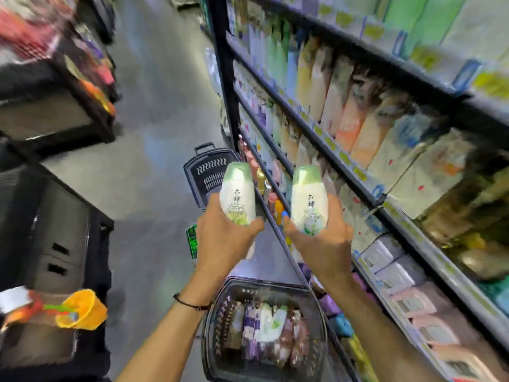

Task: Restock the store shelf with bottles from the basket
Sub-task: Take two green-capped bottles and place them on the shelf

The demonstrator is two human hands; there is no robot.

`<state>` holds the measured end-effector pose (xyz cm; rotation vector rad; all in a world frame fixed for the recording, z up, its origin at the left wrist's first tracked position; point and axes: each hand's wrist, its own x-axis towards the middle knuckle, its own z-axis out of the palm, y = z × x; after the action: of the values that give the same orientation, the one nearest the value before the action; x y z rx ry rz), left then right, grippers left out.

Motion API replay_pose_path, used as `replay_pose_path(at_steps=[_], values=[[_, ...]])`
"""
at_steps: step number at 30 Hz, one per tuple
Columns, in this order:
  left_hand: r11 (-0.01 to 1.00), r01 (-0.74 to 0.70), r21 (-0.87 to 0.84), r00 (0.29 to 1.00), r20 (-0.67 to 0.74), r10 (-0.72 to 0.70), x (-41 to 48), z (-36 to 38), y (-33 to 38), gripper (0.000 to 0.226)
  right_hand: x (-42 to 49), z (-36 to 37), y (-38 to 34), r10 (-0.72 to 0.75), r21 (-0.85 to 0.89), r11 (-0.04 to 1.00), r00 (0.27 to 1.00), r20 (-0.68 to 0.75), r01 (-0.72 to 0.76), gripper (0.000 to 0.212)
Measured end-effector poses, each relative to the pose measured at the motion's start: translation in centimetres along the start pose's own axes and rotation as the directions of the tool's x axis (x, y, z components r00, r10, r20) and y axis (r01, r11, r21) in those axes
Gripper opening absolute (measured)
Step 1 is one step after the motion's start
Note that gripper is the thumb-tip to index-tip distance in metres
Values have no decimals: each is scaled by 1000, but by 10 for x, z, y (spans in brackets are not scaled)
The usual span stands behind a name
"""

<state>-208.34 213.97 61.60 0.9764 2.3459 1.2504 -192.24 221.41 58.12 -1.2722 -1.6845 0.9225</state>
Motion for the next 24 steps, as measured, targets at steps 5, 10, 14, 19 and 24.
replay_pose_path(at_steps=[5,10,14,19,24], values=[[997,-80,-18,990,-116,78,4,-39,61,55,15,-25,-63,-125,31,991,988,-86,128,65],[975,-218,-47,968,-137,210,1,-71,103,54,12,-57,-116,-239,-22,970,940,-245,241,66],[925,-351,-144,936,-91,341,-10,-90,127,54,-9,-88,-146,-290,-93,957,888,-357,275,68],[849,-457,-264,883,-21,469,-26,-105,154,57,-50,-126,-182,-295,-182,955,797,-527,233,64],[773,-493,-398,824,72,562,-56,-101,186,52,-97,-170,-207,-322,-284,943,688,-650,174,63]])
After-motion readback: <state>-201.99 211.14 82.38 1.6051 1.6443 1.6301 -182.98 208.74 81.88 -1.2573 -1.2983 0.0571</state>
